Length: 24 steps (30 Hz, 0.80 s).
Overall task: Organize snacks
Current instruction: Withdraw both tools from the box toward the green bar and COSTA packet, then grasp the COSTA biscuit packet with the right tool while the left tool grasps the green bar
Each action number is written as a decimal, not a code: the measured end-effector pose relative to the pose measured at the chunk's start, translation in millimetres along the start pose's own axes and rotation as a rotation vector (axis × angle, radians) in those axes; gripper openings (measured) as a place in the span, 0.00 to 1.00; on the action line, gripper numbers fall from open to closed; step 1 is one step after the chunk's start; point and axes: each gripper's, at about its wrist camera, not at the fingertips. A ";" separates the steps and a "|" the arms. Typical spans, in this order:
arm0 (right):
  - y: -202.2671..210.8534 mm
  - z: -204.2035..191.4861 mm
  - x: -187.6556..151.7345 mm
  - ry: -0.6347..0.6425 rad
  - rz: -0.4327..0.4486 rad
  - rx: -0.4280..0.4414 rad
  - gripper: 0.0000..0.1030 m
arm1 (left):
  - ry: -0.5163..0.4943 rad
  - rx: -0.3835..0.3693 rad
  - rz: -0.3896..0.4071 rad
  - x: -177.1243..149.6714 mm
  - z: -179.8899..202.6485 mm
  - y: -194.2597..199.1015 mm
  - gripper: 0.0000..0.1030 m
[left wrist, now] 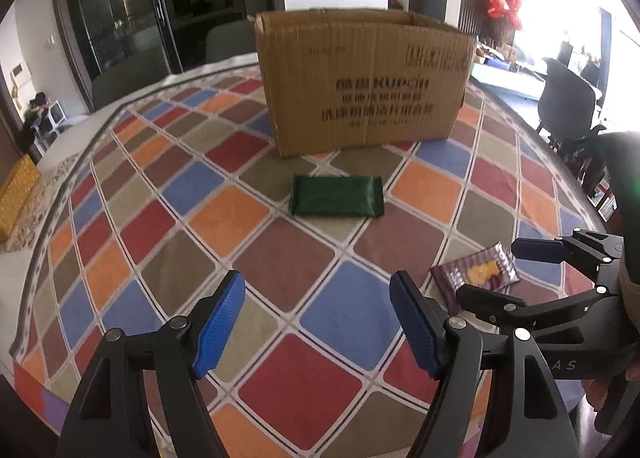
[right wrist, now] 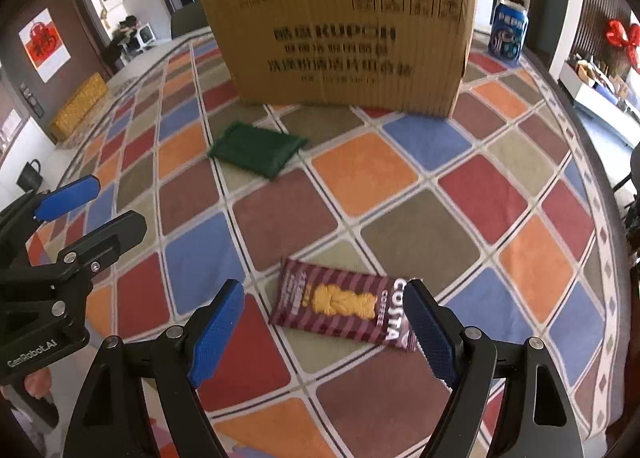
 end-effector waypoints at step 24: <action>-28.7 2.7 -2.7 0.020 -0.009 -0.100 0.90 | 0.002 -0.020 -0.072 -10.9 3.1 -24.7 0.72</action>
Point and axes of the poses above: each gripper's, at about its wrist camera, not at the fingertips, and y roughly against the way its jaws point, z to its right, x to its top, and after that the axes turned 13 degrees about -y, right-handed
